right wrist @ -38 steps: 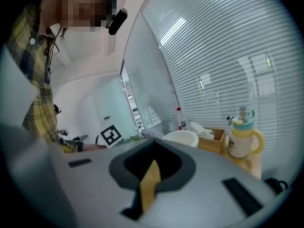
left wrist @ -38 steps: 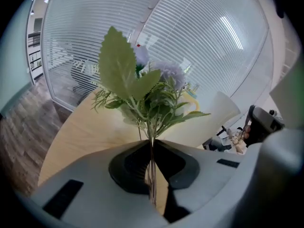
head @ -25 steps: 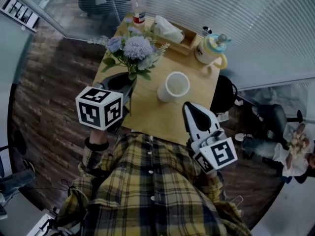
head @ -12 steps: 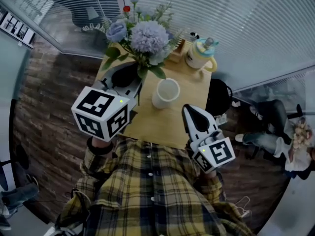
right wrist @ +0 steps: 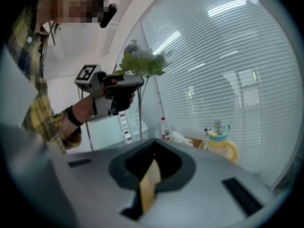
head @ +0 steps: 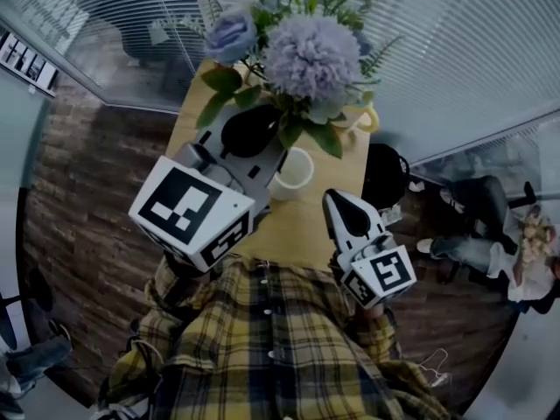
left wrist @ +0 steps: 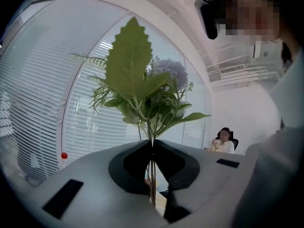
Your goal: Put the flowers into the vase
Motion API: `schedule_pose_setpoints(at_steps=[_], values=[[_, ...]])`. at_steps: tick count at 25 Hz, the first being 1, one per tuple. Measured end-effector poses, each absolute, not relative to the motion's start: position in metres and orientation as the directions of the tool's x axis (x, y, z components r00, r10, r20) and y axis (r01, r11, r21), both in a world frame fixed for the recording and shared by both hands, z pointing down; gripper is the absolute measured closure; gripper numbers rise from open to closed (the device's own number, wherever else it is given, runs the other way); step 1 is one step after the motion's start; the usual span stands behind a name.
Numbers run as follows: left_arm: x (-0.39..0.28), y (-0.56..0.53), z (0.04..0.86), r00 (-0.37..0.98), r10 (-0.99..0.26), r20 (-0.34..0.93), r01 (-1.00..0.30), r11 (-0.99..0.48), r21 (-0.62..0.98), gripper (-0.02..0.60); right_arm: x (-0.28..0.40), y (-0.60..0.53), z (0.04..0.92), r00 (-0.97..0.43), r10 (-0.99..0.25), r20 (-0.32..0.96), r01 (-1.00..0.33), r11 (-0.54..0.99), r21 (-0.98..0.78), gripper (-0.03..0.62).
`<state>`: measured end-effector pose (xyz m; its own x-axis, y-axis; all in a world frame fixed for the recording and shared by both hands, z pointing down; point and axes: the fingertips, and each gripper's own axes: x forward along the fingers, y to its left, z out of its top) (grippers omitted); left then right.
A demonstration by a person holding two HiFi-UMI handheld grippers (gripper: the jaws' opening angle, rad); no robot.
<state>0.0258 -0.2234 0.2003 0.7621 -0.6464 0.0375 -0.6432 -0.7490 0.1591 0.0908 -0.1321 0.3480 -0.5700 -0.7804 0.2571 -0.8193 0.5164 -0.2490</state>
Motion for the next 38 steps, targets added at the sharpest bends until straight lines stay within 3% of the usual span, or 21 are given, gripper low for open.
schedule_pose_setpoints(at_steps=[9,22,34,38], values=[[0.057,-0.212,0.233,0.851,-0.525,-0.013,-0.519,-0.844,0.132,0.548,0.096,-0.131,0.359,-0.549,-0.788,0.278,-0.832,0.483,-0.273,0.582],[0.052,-0.210,0.303,0.847,-0.527,0.075,-0.532,-0.830,0.171,0.548,0.102,-0.125,0.374,-0.526,-0.791,0.313,-0.844,0.440,-0.308,0.582],[0.039,-0.202,0.340,0.824,-0.517,0.231,-0.559,-0.810,0.181,0.537,0.103,-0.124,0.380,-0.516,-0.795,0.319,-0.848,0.422,-0.319,0.582],[0.040,-0.195,0.348,0.825,-0.475,0.306,-0.541,-0.821,0.184,0.492,0.103,-0.125,0.381,-0.519,-0.793,0.319,-0.846,0.424,-0.324,0.582]])
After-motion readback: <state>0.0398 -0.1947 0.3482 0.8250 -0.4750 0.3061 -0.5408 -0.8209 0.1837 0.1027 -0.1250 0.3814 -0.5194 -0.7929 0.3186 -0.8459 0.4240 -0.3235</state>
